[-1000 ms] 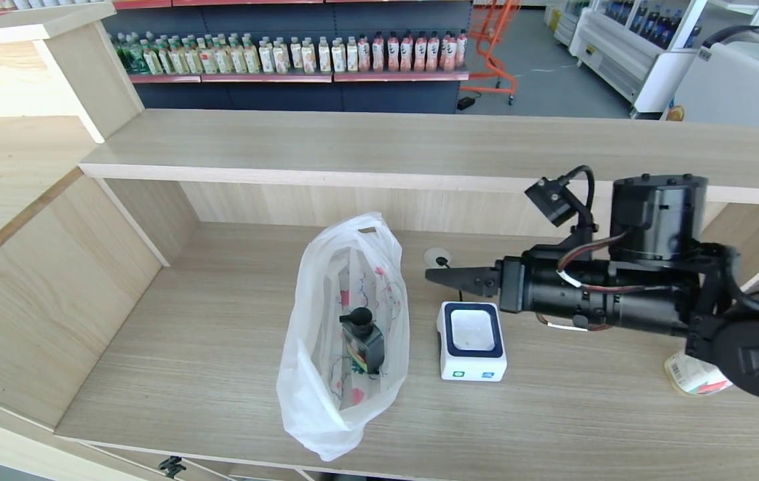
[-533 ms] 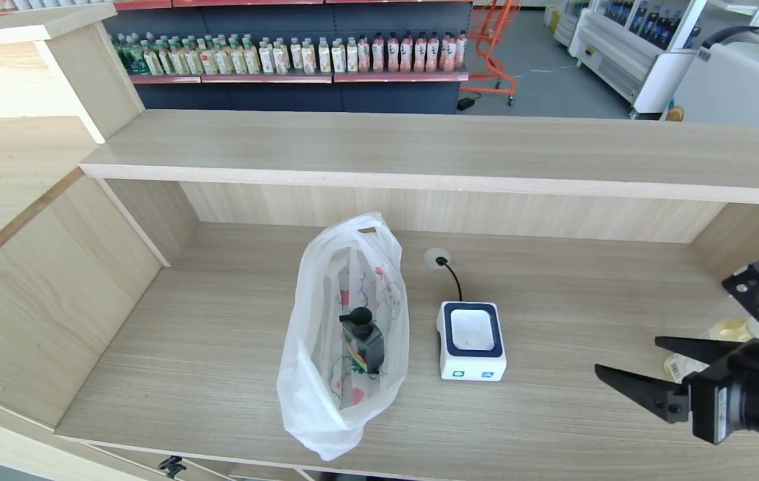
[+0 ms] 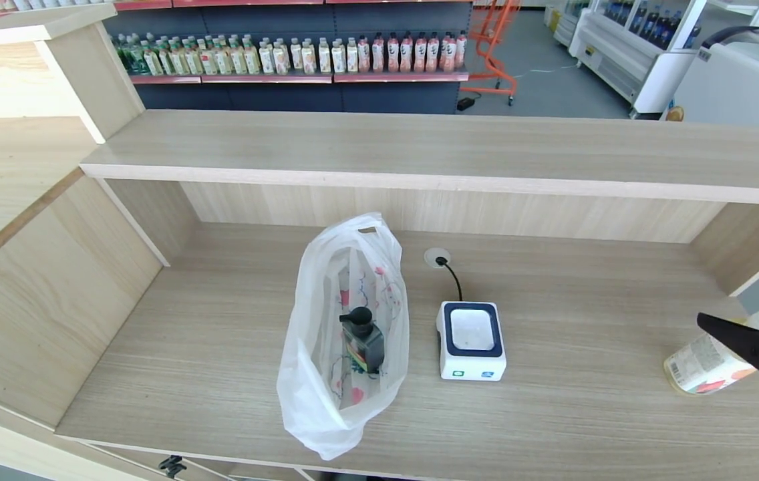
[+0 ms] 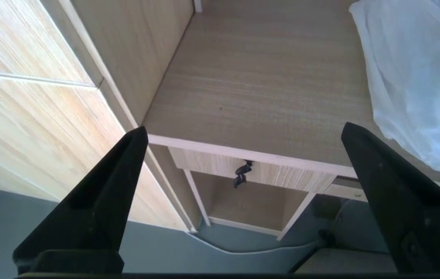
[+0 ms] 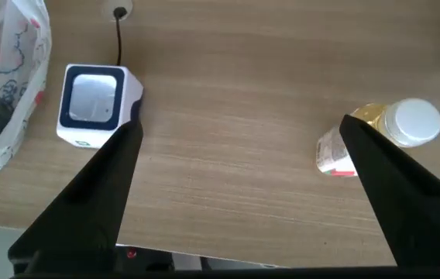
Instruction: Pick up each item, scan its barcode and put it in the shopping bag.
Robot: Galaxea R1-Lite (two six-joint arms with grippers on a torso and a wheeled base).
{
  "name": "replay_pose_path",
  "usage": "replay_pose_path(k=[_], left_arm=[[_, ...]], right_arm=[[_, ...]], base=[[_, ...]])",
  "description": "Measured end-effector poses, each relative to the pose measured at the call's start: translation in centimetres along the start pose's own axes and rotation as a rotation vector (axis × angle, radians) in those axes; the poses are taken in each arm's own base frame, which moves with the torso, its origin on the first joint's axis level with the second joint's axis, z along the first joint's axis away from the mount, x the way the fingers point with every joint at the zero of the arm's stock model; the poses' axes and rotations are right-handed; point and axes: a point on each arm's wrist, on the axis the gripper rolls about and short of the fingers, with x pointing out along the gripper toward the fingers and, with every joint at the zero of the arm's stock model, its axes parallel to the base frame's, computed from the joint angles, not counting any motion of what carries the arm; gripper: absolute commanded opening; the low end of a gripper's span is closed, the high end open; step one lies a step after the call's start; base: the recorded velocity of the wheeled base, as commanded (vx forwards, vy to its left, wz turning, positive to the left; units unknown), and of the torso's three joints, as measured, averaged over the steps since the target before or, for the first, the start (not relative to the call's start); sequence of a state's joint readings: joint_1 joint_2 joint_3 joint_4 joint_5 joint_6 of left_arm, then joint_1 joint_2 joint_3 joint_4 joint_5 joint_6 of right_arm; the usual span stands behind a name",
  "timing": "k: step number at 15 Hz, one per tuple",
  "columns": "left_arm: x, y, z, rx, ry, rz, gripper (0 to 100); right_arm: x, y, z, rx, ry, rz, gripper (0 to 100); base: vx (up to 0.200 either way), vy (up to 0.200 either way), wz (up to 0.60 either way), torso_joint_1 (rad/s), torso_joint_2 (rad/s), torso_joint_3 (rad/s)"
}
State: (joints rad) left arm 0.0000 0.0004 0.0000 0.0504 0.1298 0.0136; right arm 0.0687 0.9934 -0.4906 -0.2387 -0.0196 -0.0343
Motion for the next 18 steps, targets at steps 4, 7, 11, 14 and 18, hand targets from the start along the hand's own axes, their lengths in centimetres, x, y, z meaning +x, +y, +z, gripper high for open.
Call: replay_pose_path(k=[4, 7, 11, 14, 18], left_arm=[[0.0, 0.0, 0.0, -0.003, 0.0, 0.0, 100], [0.0, 0.0, 0.0, -0.002, 0.0, 0.0, 100], [0.0, 0.0, 0.0, 0.001, 0.0, 0.0, 100], [0.0, 0.0, 0.0, 0.003, 0.0, -0.002, 100], [0.0, 0.0, 0.0, 0.004, 0.0, 0.0, 100]], right_arm=[[0.0, -0.4, -0.4, 0.009, 0.014, -0.042, 100], [0.4, -0.6, -0.3, 0.01, 0.024, -0.069, 100], [1.0, -0.6, -0.3, 0.01, 0.043, -0.074, 100], [1.3, -0.6, -0.4, 0.01, 0.058, -0.074, 100], [1.7, -0.6, -0.7, 0.01, 0.08, -0.074, 100]], base=[[-0.2, 0.0, 0.0, 0.007, 0.0, 0.001], [-0.133, 0.0, 0.0, -0.01, 0.0, 0.006], [0.0, -0.1, 0.0, 0.0, 0.0, 0.002], [0.0, -0.2, 0.0, 0.002, 0.0, 0.002], [0.0, -0.2, 0.0, 0.005, 0.0, 0.002]])
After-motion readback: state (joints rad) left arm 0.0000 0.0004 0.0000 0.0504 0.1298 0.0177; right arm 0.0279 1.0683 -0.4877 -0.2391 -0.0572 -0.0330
